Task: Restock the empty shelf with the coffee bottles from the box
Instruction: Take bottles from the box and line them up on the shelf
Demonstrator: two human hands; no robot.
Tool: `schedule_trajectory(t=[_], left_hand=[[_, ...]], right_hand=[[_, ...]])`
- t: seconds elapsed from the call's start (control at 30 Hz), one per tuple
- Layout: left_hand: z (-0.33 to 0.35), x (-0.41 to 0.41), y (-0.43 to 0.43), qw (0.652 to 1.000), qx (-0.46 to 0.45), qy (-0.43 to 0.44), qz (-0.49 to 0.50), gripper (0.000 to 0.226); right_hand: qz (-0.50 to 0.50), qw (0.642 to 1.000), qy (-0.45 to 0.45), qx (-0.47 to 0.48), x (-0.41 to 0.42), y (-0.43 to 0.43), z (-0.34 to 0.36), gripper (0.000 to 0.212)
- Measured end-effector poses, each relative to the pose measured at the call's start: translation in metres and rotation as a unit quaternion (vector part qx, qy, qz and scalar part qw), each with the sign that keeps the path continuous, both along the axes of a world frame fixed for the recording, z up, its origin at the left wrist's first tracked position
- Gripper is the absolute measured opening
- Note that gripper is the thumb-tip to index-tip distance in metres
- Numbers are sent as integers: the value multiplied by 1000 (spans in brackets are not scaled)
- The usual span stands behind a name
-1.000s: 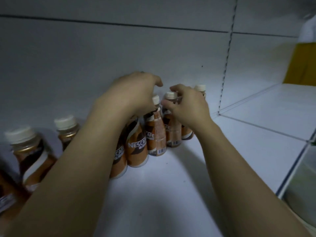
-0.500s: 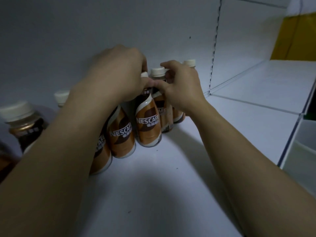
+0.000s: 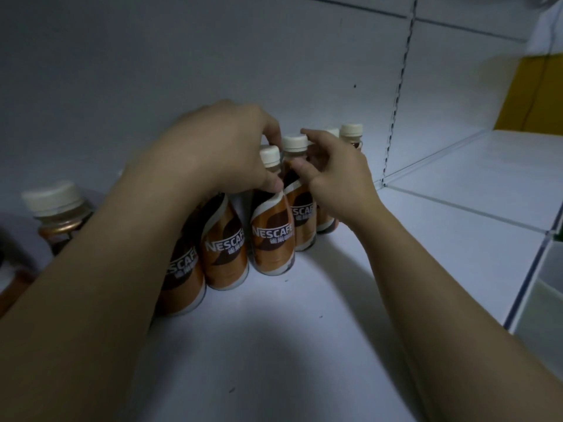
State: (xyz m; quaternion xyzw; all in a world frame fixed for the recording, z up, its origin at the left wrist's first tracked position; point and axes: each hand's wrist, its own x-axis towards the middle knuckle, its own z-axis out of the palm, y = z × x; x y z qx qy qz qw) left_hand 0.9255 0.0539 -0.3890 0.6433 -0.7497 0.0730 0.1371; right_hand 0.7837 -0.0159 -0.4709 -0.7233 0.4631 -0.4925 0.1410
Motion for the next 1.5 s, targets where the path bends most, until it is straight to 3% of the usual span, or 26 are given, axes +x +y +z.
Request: schedule_trajectory(t=[0.13, 0.33, 0.5, 0.6, 0.97, 1.3, 1.37, 1.5], left_hand=[[-1, -2, 0, 999, -36, -6, 27, 51], [-3, -4, -4, 996, -58, -10, 70, 51], [-7, -5, -11, 993, -73, -36, 84, 54], [-8, -4, -14, 992, -73, -44, 89, 54], [-9, -3, -14, 990, -76, -57, 100, 55], [-6, -1, -8, 993, -68, -45, 89, 55], [-5, -2, -7, 991, -92, -44, 86, 55], [0, -12, -3, 987, -141, -59, 58, 52]], right_hand=[[-55, 997, 44, -18, 4, 2, -2, 66], [-88, 993, 74, -11, 4, 2, -2, 45], [-60, 997, 52, 2, 4, 1, -2, 36], [-20, 1000, 10, 20, 4, 4, -2, 39], [38, 999, -15, 30, 0, 2, -5, 39], [35, 998, 37, 24, -4, 4, -2, 45], [-4, 1000, 0, 5, -8, 6, 3, 44], [-117, 979, -162, -42, -27, 8, 16, 22]])
